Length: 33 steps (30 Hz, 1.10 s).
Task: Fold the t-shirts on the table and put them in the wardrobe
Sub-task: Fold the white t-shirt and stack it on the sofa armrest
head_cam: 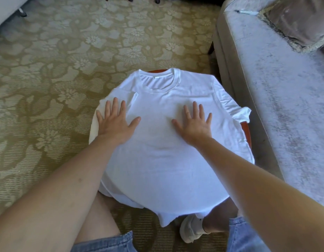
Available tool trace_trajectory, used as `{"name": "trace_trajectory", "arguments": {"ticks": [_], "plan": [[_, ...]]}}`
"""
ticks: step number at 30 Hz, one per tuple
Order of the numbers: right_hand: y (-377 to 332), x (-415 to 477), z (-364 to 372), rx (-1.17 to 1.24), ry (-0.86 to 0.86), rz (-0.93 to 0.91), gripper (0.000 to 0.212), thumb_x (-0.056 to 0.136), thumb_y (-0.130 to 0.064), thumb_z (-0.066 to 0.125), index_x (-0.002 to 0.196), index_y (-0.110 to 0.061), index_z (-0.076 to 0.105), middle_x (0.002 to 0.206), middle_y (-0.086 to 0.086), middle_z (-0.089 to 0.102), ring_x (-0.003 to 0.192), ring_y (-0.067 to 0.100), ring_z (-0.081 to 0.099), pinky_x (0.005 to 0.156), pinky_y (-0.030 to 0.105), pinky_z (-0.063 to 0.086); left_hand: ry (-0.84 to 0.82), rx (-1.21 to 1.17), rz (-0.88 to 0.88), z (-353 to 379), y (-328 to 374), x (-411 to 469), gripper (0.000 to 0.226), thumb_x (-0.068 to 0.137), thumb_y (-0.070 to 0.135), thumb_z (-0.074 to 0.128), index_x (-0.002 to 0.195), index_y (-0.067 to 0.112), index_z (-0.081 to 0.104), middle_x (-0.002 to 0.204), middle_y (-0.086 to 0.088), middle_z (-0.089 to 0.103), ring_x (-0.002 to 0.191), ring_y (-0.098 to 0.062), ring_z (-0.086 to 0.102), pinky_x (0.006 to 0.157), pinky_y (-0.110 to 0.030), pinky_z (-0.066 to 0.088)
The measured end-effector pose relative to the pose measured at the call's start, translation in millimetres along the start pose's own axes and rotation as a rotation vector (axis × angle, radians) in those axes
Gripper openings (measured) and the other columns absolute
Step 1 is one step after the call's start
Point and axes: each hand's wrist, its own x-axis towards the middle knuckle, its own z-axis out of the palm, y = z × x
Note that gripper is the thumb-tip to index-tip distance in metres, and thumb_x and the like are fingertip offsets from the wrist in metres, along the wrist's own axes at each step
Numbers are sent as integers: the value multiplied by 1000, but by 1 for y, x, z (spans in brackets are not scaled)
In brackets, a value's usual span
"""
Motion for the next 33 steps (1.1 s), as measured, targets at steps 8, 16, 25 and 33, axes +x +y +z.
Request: {"name": "trace_trajectory", "arguments": {"ticks": [8,16,25,33], "plan": [[5,-4,14,28,7,5,79,91,-73,13,156,-28,5,164,4,-9,150,25,-11,119,54,-3,-26,59,-2,13,20,1,81,91,71,13,156,25,-5,162,-1,-20,149,-23,-18,119,-53,-8],[5,-15,14,69,-40,7,80,92,-72,15,156,-26,3,163,4,-12,150,24,-14,118,54,-5,-82,30,-26,3,24,1,84,90,73,17,156,24,0,163,-1,-17,149,-23,-18,119,-53,-8],[99,-11,-25,320,249,284,63,100,-47,36,155,-19,18,161,8,17,148,27,14,119,52,6,-26,14,247,14,161,-9,76,94,67,25,156,29,3,164,-1,-7,150,-25,-7,119,-54,-2],[172,-15,-26,362,98,176,61,102,-42,34,155,-19,15,158,2,30,144,24,28,118,50,16,-10,62,271,55,225,-25,74,94,68,17,156,31,1,163,-1,-13,149,-24,-15,116,-59,-9]]}}
